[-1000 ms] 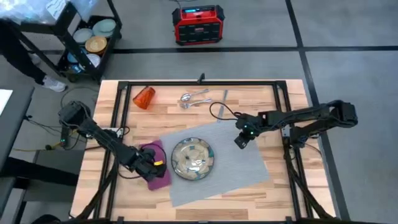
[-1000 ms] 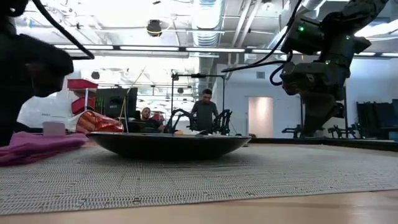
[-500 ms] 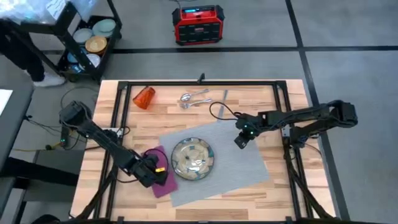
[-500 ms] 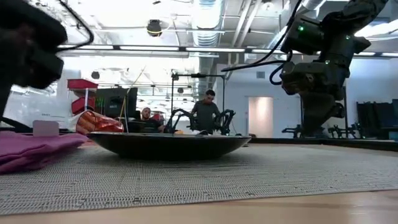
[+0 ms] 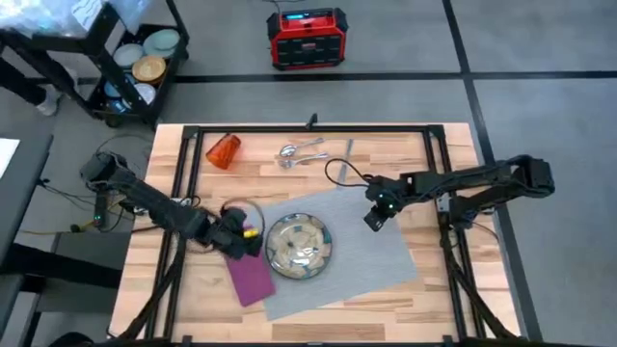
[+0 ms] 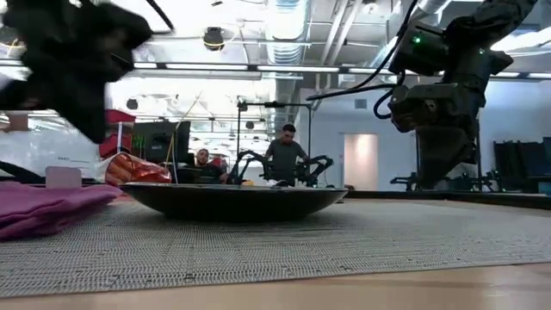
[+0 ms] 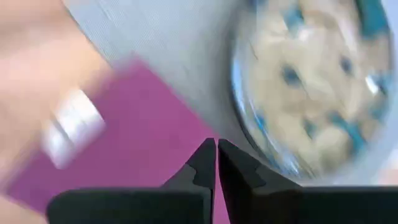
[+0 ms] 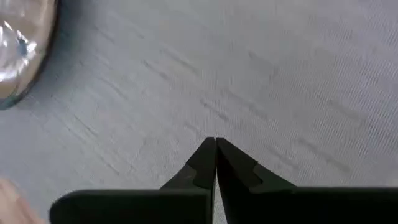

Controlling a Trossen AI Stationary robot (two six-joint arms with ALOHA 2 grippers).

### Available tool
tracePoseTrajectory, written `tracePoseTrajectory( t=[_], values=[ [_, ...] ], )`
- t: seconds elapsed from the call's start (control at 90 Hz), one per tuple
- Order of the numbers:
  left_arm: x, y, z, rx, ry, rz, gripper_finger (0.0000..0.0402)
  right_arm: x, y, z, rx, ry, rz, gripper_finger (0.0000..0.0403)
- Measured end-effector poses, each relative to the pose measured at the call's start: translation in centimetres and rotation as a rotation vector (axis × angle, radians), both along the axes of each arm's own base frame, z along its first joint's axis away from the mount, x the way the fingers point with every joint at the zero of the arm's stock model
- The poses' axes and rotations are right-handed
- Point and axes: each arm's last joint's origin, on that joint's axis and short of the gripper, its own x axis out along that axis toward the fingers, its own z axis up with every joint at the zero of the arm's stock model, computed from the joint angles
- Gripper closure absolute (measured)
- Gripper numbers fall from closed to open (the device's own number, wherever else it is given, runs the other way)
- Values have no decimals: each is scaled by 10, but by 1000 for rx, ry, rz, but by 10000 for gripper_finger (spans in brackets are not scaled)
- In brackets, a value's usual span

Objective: Set table place
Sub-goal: Adjust the gray table mat

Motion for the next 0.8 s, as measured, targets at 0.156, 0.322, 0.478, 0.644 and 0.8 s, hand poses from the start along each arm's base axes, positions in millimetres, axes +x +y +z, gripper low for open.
tracePoseTrajectory(
  t=[0.156,0.322,0.478,0.644,0.8],
  values=[
    [16,45,-1,41,32,-103,401,-1,11,-1,20,26,2,403],
    [26,80,-14,23,107,-216,401,-1,20,-2,31,38,-22,403],
    [35,95,-32,-34,146,-332,401,-11,30,-15,58,88,-72,403],
    [42,100,-50,-88,177,-414,401,-20,40,-26,68,117,-117,403],
    [49,105,-65,-143,179,-478,401,-24,48,-31,91,118,-148,403]
  ],
)
